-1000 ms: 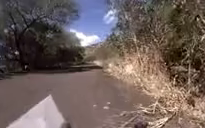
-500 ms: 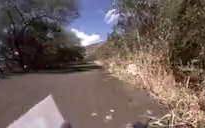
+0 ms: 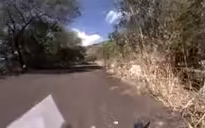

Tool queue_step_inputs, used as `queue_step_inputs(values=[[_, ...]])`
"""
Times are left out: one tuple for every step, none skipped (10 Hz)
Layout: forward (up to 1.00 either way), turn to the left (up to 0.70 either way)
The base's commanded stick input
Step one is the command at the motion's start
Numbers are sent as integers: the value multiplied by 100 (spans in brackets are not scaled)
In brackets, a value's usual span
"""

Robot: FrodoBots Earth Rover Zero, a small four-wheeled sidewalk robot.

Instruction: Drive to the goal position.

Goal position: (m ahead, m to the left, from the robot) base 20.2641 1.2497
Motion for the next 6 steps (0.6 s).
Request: queue_step_inputs(values=[[50,0],[50,0],[50,0],[50,0],[50,0],[50,0]])
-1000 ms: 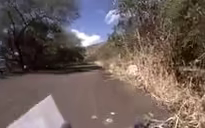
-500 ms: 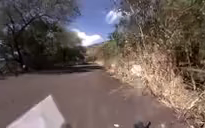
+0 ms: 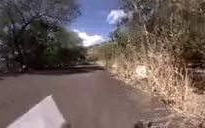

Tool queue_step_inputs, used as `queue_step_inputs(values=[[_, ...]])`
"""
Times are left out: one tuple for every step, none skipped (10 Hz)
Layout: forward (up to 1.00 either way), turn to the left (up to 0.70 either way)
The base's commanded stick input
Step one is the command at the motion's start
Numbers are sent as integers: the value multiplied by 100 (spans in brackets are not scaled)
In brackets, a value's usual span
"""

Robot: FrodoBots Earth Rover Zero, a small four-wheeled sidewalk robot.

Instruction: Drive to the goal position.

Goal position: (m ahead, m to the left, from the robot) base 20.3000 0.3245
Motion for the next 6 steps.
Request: queue_step_inputs(values=[[50,0],[50,0],[50,0],[50,0],[50,0],[50,0]])
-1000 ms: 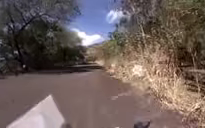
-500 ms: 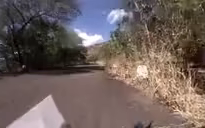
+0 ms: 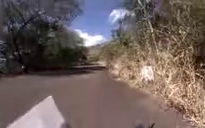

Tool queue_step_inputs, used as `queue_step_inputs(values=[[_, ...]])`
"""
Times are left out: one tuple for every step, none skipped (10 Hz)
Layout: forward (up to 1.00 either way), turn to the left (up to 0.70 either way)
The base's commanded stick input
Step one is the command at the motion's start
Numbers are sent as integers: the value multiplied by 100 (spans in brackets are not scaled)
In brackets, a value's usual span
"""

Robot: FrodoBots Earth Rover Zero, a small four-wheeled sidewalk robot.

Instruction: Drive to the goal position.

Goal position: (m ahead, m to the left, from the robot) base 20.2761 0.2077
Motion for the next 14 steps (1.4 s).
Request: queue_step_inputs(values=[[50,0],[50,0],[50,0],[50,0],[50,0],[50,0],[50,0],[50,0],[50,0],[50,0],[50,0],[50,0],[50,0],[50,0]])
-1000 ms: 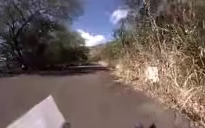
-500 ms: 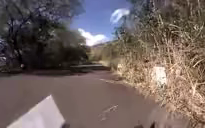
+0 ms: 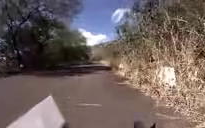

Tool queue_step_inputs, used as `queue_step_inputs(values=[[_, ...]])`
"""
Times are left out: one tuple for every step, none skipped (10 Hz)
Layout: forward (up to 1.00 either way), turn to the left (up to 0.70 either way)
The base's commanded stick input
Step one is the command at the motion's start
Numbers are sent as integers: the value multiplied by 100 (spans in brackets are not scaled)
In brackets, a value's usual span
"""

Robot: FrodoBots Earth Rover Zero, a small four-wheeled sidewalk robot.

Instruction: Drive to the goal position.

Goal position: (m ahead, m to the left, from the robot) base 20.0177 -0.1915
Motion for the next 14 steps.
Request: queue_step_inputs(values=[[50,0],[50,0],[50,0],[50,0],[50,0],[50,0],[50,0],[50,0],[50,0],[50,0],[50,0],[50,0],[50,-23],[50,-50]])
